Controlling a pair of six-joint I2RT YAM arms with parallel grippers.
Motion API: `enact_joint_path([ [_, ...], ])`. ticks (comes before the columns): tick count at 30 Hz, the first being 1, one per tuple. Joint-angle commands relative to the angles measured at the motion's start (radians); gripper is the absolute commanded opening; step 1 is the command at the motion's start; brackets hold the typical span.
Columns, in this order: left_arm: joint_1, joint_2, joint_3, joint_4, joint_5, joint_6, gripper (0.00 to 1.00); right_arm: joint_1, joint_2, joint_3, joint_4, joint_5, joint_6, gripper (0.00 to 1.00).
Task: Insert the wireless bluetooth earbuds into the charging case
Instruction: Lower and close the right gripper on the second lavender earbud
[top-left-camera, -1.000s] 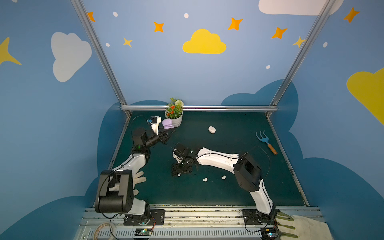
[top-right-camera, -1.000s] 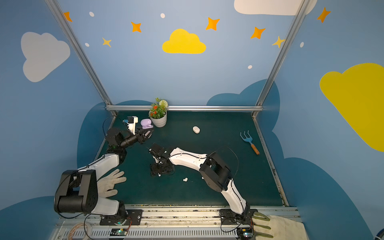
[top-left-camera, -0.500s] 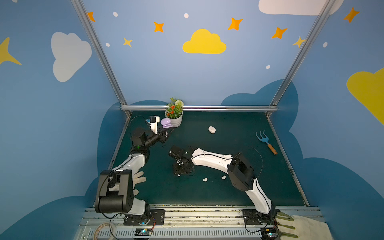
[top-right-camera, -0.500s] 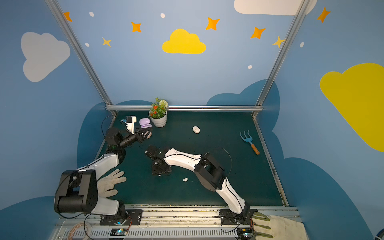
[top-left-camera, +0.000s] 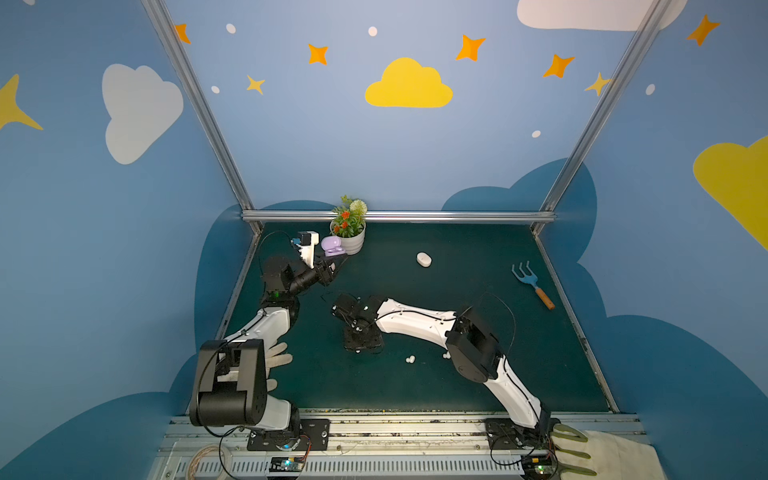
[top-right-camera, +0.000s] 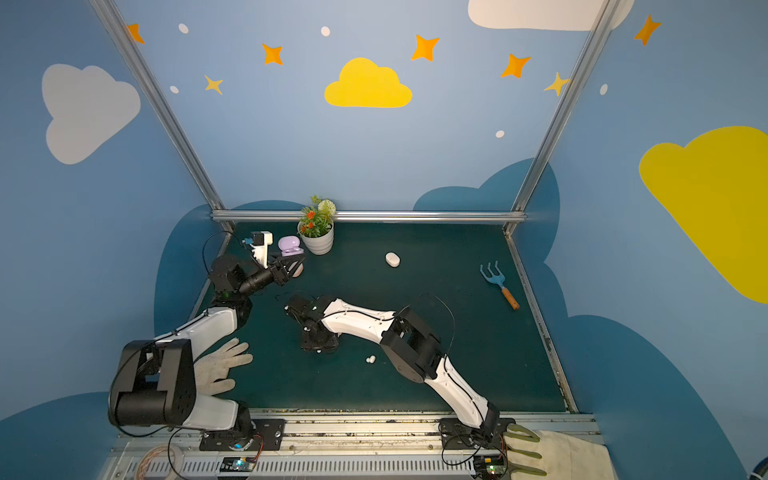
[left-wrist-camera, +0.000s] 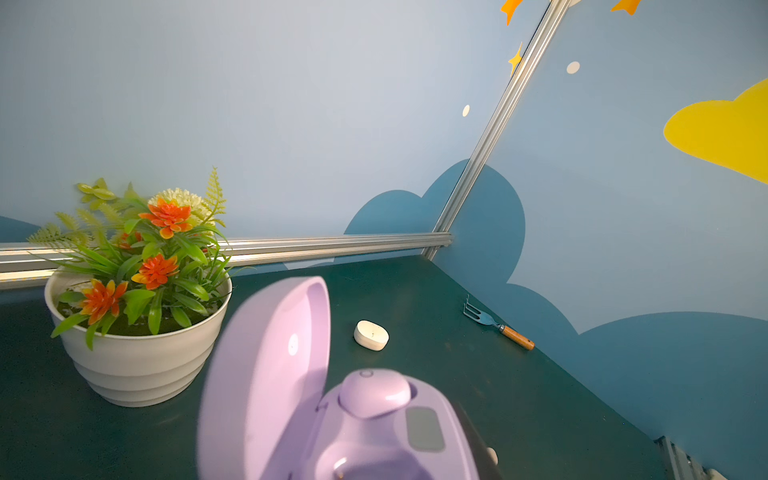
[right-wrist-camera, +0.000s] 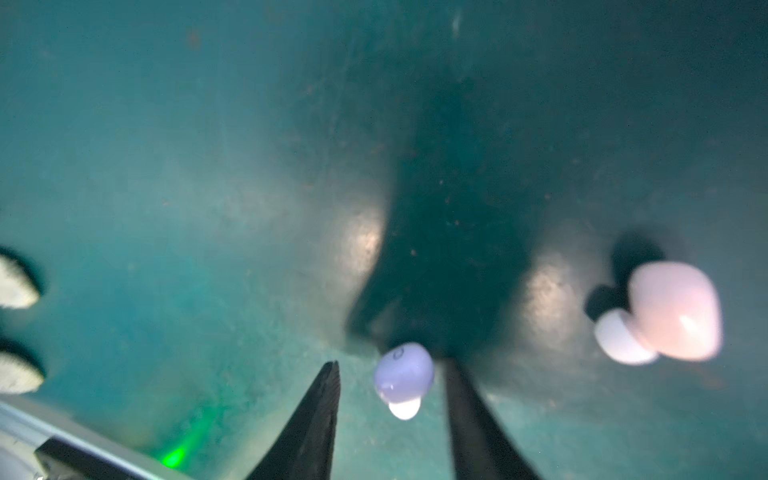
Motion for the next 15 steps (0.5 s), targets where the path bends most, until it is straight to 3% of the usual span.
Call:
enact_joint_path([
  [1, 0.003, -0.015, -0.003, 0.046, 0.0, -0.012, 0.22, 0.009, 0.027, 0.024, -0.04, 0.031, 0.025, 0.41],
  [15, 0.004, -0.011, -0.007, 0.059, -0.004, -0.024, 0.22, 0.008, 0.067, 0.07, -0.099, 0.028, 0.03, 0.26],
])
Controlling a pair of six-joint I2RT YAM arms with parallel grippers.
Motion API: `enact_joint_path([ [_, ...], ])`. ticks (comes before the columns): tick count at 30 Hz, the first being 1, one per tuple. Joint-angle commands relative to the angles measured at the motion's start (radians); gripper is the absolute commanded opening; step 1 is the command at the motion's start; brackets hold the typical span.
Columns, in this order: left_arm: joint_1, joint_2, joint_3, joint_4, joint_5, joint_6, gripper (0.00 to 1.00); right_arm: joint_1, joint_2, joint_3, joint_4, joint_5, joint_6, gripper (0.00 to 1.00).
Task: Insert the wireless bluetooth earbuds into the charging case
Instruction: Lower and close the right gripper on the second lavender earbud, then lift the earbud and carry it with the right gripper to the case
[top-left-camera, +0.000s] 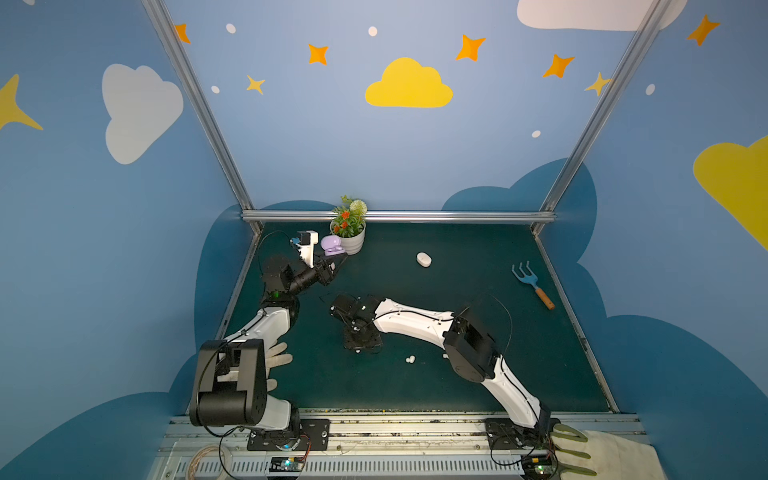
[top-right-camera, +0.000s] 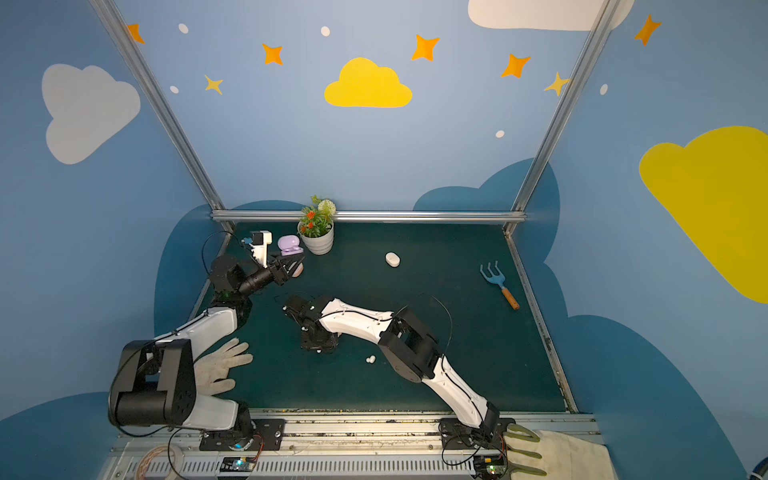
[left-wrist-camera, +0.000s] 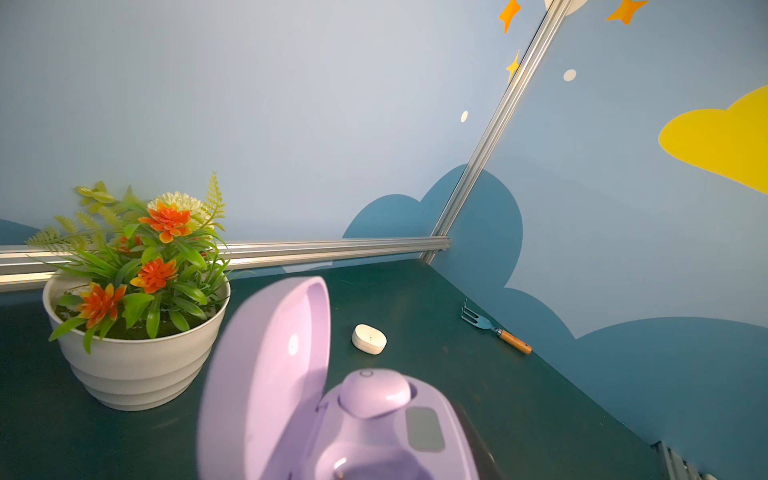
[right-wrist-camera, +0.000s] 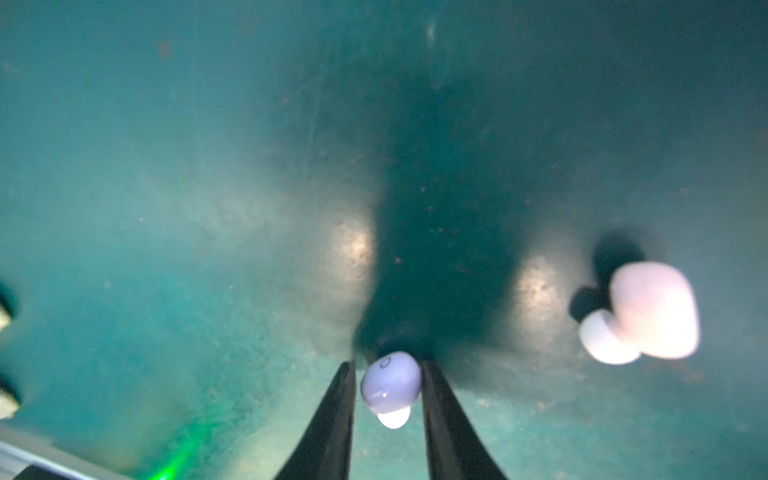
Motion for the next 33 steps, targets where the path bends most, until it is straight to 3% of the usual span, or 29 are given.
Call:
enact_joint_path([
  [1, 0.004, -0.01, -0.006, 0.042, -0.004, -0.008, 0.22, 0.005, 0.045, 0.032, -0.052, 0.007, 0.008, 0.25],
  [9, 0.003, -0.01, -0.009, 0.042, -0.004, -0.009, 0.22, 0.003, 0.049, 0.042, -0.066, 0.011, -0.004, 0.16],
  [20, -0.002, -0.01, -0.013, 0.041, 0.003, -0.013, 0.23, -0.009, 0.003, 0.028, -0.061, 0.02, -0.036, 0.15],
  [33, -0.068, -0.018, -0.019, -0.017, 0.012, 0.034, 0.24, -0.075, -0.306, -0.286, 0.09, 0.018, -0.039, 0.13],
])
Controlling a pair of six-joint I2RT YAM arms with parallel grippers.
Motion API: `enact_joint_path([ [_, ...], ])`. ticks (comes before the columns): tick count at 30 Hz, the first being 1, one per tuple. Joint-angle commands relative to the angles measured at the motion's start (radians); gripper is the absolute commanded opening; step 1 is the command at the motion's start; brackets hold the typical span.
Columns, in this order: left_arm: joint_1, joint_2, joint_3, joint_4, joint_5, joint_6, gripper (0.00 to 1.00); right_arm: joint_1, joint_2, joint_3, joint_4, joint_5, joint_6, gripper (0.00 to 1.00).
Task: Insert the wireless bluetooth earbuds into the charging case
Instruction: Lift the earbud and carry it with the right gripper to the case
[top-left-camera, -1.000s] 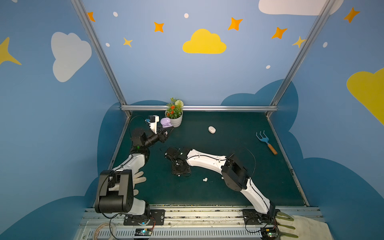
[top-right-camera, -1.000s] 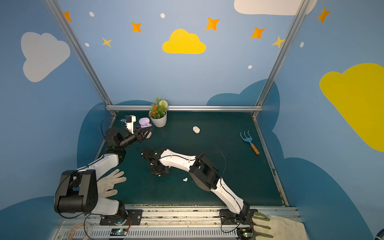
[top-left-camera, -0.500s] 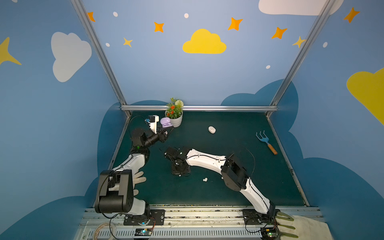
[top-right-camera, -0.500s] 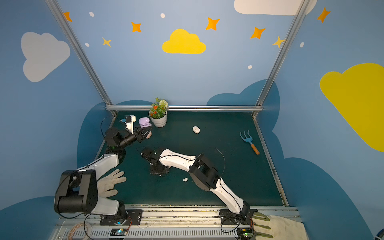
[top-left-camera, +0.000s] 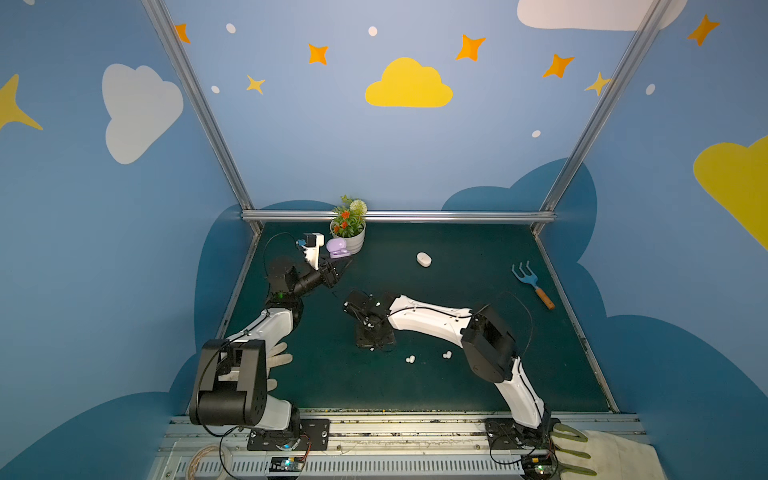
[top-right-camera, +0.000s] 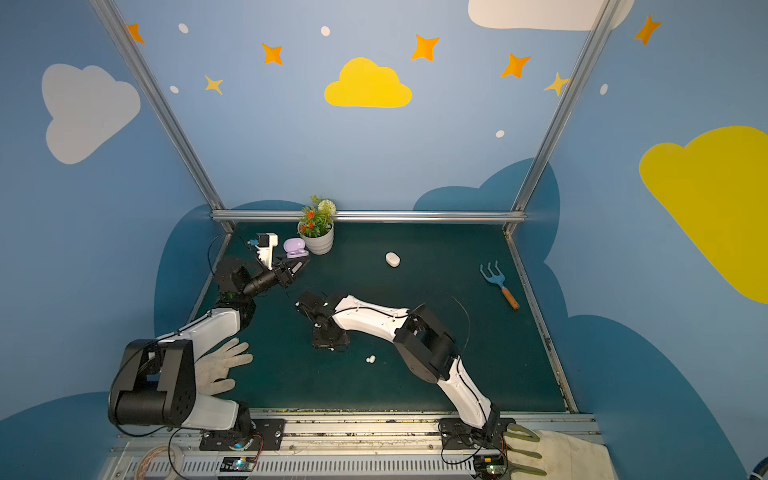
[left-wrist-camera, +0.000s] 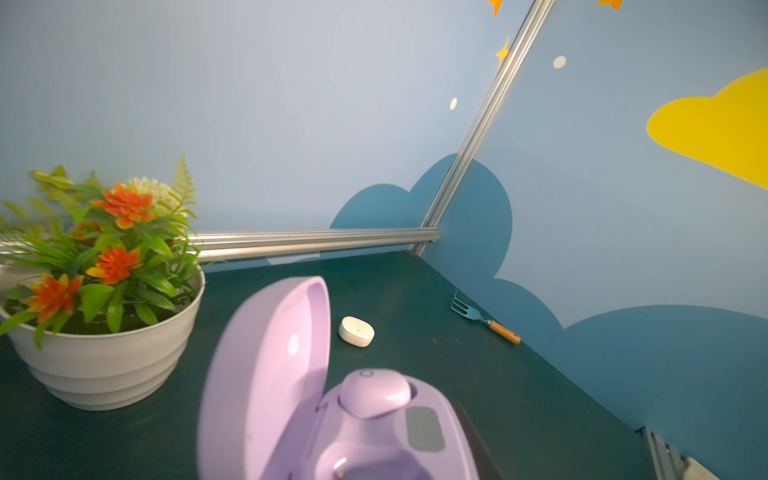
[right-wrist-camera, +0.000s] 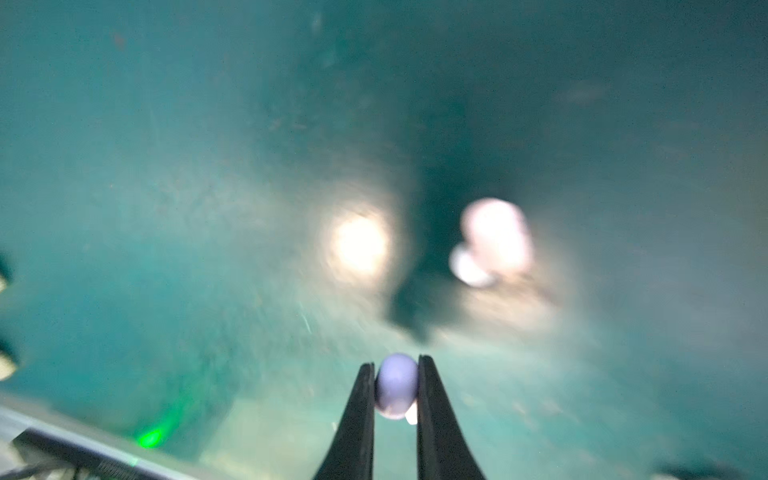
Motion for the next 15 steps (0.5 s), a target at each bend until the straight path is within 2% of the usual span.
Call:
enact_joint_path([
  [1, -0.023, -0.02, -0.006, -0.019, 0.015, 0.029, 0.24, -0.027, -0.126, -0.077, 0.052, 0.01, -0.006, 0.13],
  [7, -0.082, -0.028, 0.0, -0.073, 0.026, 0.067, 0.24, -0.089, -0.333, -0.288, 0.214, -0.043, 0.005, 0.14],
  [15, -0.168, -0.065, -0.017, -0.119, 0.04, 0.093, 0.25, -0.171, -0.558, -0.396, 0.265, -0.089, -0.041, 0.14],
])
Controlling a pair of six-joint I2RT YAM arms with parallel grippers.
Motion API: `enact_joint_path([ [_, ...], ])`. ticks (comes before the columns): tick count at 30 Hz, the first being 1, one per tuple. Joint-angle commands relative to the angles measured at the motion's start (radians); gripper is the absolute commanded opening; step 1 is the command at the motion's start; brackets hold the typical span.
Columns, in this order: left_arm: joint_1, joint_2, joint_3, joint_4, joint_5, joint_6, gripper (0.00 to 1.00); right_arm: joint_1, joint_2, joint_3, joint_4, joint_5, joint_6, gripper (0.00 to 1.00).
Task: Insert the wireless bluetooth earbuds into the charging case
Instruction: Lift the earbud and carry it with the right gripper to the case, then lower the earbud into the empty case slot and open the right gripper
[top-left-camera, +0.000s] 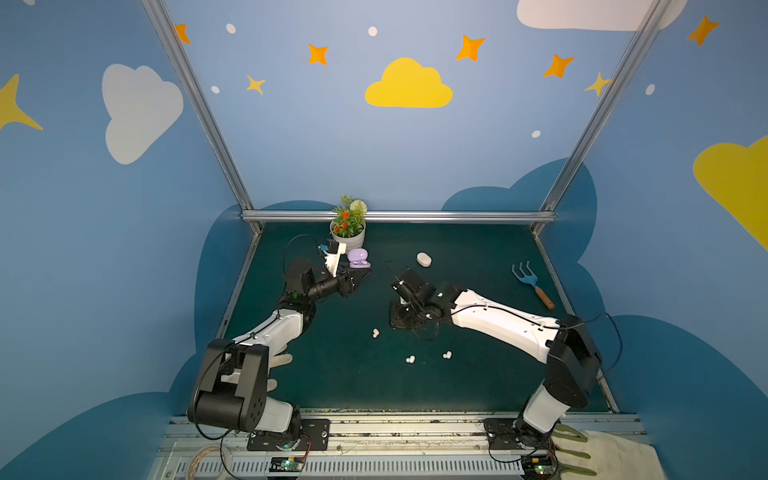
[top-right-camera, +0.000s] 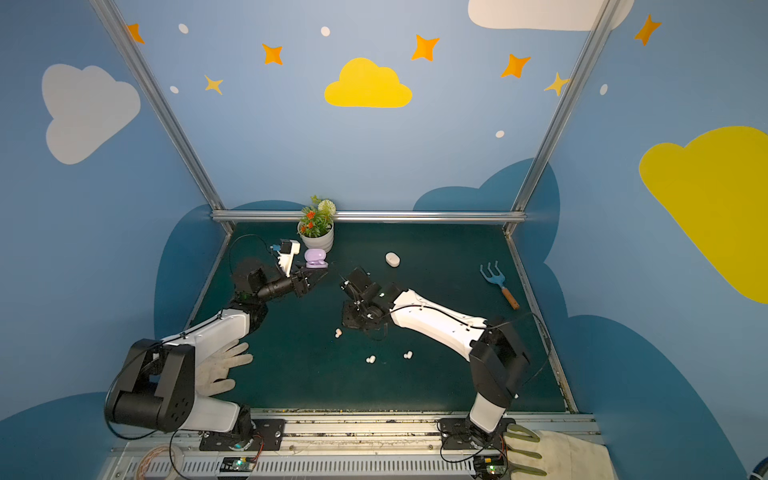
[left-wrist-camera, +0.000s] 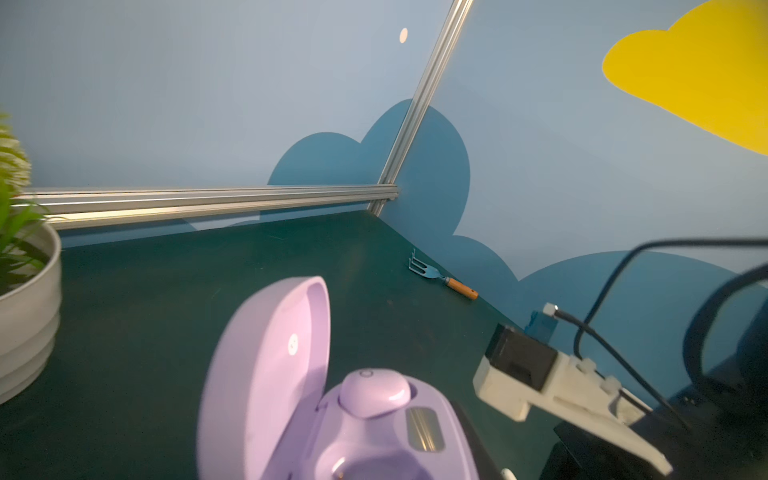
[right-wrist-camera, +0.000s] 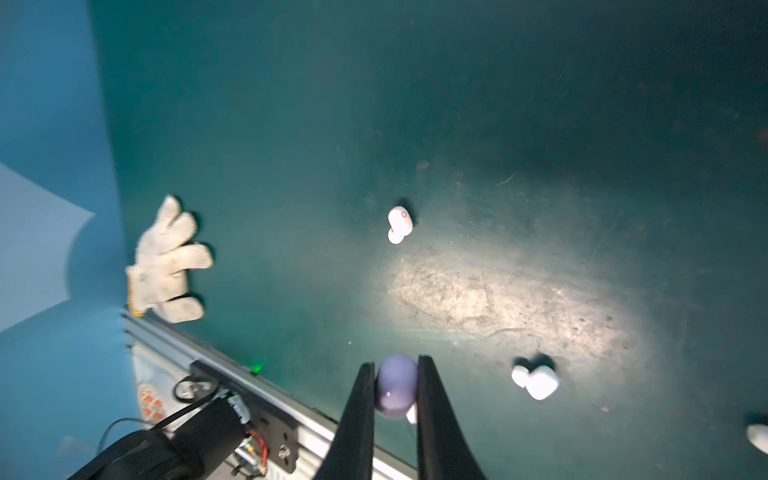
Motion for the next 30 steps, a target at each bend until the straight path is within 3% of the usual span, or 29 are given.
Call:
enact_joint_path([
  [1, -0.039, -0.048, -0.02, -0.014, 0.015, 0.034, 0.26, -0.032, -0.104, -0.022, 0.044, -0.038, -0.034, 0.14],
  [13, -0.221, -0.154, -0.055, -0.019, -0.012, 0.108, 0.27, -0.078, -0.366, 0.018, 0.055, -0.064, -0.089, 0.15],
  [30, -0.381, -0.158, -0.065, 0.094, -0.051, 0.149, 0.27, -0.069, -0.363, 0.012, 0.189, -0.162, -0.07, 0.15],
])
